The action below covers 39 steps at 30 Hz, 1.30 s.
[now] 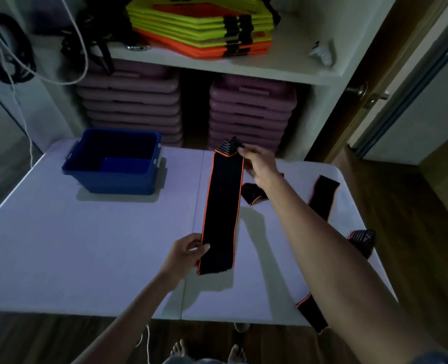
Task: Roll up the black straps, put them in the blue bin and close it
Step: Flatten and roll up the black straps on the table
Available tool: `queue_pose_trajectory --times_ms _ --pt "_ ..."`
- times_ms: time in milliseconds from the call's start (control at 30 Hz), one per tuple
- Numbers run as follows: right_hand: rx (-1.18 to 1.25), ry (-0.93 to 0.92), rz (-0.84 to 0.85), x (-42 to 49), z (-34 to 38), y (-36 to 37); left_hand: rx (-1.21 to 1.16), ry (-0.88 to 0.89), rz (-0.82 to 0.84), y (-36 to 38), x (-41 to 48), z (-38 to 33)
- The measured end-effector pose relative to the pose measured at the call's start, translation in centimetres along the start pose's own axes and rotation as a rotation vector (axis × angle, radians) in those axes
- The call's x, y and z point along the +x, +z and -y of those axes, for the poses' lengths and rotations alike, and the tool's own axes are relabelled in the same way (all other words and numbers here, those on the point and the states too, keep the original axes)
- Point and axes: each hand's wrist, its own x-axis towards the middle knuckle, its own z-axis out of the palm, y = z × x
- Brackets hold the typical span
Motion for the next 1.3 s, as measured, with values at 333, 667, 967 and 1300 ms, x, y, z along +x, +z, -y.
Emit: queue_pose_trajectory --times_ms 333,667,967,1300 --pt "-0.152 0.284 -0.026 0.1 -13.4 0.3 -0.007 -0.35 -0.151 -0.1 -0.4 8.2" --pt "-0.764 0.023 0.021 -2.6 -17.5 -0.2 0.906 0.058 -0.115 -3.0 1.3 6.3" --pt "-1.486 -0.107 0.45 -9.1 -21.4 -2.4 1.395 0.288 0.425 -4.3 6.1 7.5" --pt "-1.493 -0.124 0.429 -6.0 -19.8 -0.6 1.423 0.284 0.332 -4.8 8.2 7.1"
